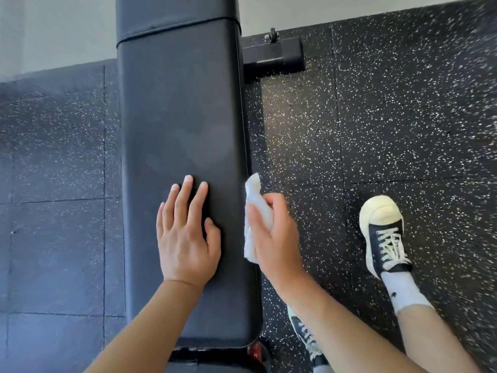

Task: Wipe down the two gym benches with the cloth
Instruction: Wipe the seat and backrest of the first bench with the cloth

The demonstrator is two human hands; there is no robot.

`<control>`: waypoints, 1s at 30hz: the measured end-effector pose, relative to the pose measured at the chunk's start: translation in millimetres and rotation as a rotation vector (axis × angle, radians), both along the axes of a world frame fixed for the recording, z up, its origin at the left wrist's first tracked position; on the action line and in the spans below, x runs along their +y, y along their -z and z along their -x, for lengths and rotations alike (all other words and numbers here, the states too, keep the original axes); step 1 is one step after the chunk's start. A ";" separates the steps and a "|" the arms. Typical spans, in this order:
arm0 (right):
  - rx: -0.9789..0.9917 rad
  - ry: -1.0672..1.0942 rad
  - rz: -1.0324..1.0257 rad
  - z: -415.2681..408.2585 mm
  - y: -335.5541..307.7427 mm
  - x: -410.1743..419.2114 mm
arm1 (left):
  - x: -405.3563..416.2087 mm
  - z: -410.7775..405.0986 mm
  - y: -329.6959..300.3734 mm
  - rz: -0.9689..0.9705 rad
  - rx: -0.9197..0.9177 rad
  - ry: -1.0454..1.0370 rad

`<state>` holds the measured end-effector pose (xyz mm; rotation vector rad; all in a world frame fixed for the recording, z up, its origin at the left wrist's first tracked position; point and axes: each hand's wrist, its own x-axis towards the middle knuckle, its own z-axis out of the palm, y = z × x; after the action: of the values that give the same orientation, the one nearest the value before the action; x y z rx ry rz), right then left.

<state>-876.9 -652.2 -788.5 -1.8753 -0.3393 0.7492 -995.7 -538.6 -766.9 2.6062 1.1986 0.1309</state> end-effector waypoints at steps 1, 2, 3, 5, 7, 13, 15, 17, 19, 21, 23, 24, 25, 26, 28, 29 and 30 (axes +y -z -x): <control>-0.007 -0.006 0.004 9.8 -1.0 -9.2 | -0.6 0.1 -0.5 0.000 0.002 0.000; -0.016 -0.015 0.006 14.6 -1.2 -13.2 | -0.7 0.2 -0.4 -0.003 0.002 0.001; -0.029 -0.027 0.012 14.0 -1.3 -12.4 | -0.3 0.2 0.3 -0.008 -0.002 0.002; -0.075 -0.046 0.027 2.1 1.9 -0.8 | 0.9 0.8 2.3 -0.024 -0.010 0.007; -0.100 -0.041 0.022 -17.6 6.0 20.3 | 0.7 1.8 3.6 -0.032 -0.022 0.010; -0.102 -0.022 0.010 -34.3 5.4 40.5 | 0.5 1.6 4.4 -0.044 -0.048 0.015; -0.095 -0.047 0.002 -14.3 3.3 17.9 | -0.1 0.8 3.3 -0.045 -0.045 0.013; -0.078 -0.074 0.013 14.0 2.8 -13.8 | 0.1 0.4 3.0 -0.045 -0.043 0.009; -0.054 -0.084 0.033 45.0 1.8 -48.0 | 0.5 0.6 2.1 -0.049 -0.043 0.010; -0.022 -0.091 0.046 71.6 0.1 -75.6 | 1.3 0.4 2.4 -0.051 -0.046 0.011; 0.015 -0.080 0.047 87.0 -2.7 -90.1 | 0.5 0.4 1.8 -0.048 -0.043 0.012; 0.020 -0.077 0.053 87.7 -4.3 -90.4 | 0.1 0.3 1.2 -0.047 -0.042 0.010; 0.014 -0.078 0.062 84.8 -5.2 -86.9 | 0.1 0.3 1.2 -0.046 -0.040 0.009; 0.010 -0.078 0.068 78.5 -5.6 -80.2 | 0.0 0.5 1.7 -0.045 -0.040 0.010; 0.003 -0.072 0.060 57.6 -5.4 -57.4 | 0.2 1.0 4.0 -0.049 -0.043 0.013; -0.013 -0.064 0.050 44.3 -4.7 -42.3 | 0.4 1.7 5.2 -0.054 -0.043 0.012; -0.037 -0.050 0.043 29.0 -3.6 -24.8 | 0.6 2.2 6.3 -0.059 -0.044 0.013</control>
<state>-905.9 -677.1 -784.9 -1.9291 -0.3972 0.7614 -997.9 -537.9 -773.2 2.6465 1.1796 0.2229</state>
